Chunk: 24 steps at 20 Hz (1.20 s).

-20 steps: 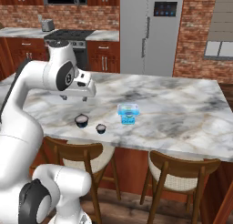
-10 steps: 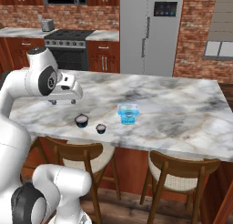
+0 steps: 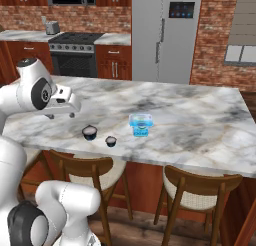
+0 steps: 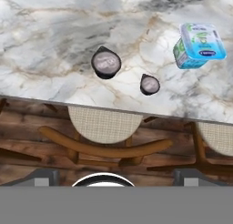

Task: Stack the yogurt containers by placing the smaller containers on top of the larger containers.

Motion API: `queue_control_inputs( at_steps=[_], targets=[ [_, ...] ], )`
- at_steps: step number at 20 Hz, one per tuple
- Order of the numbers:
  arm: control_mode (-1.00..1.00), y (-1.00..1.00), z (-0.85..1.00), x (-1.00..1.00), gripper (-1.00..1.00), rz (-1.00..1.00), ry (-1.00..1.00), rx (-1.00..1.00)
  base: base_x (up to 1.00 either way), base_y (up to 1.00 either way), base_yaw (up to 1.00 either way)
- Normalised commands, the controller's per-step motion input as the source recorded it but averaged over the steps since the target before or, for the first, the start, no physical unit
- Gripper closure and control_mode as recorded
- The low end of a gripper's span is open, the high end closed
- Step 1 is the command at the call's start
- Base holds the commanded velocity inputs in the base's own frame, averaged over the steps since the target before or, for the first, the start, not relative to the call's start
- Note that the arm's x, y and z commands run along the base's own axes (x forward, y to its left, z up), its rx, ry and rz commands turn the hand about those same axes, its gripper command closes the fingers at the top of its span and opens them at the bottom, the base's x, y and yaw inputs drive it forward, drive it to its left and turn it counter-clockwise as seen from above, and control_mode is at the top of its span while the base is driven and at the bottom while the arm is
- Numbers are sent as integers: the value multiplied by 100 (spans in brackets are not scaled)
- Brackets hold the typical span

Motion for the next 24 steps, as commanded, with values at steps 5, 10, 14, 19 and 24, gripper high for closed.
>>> queue_control_inputs(
  at_steps=[5, 10, 14, 19, 24],
  targets=[
    [-100, 22, -24, 1, -100, 0, 0, -8, 0, 0, 0],
    [-100, 1, -15, 4, -100, 0, -1, -5, 0, 0, 0],
    [-100, 0, -17, 11, -100, 0, 0, -3, 0, 0, 0],
    [-100, 0, -20, 14, -100, 0, 0, -2, 0, 0, 0],
    [-100, 4, -20, 19, -100, 0, 0, -3, 0, 0, 0]
  ],
)
